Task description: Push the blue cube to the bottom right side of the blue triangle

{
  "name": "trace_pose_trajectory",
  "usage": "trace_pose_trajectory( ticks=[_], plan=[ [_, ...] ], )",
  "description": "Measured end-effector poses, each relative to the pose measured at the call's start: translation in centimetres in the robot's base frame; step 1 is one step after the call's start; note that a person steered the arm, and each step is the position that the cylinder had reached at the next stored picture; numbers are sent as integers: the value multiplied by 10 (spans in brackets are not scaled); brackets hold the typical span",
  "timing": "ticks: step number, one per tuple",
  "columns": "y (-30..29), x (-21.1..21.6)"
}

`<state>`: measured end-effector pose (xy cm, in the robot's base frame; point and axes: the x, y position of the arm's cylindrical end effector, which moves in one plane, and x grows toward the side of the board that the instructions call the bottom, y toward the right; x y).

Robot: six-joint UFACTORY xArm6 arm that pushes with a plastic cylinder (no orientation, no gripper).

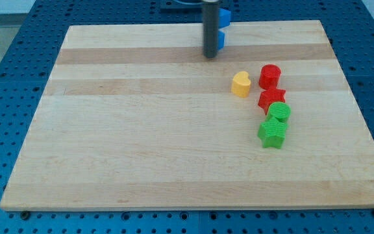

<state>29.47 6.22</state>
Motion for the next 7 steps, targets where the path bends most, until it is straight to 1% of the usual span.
trace_pose_trajectory(
  ticks=[1,2,3,4,5,6,7],
  plan=[
    [55,-1],
    [54,18],
    [1,47],
    [-55,31],
    [-75,9],
    [-57,-12],
    [-35,-44]
  ],
)
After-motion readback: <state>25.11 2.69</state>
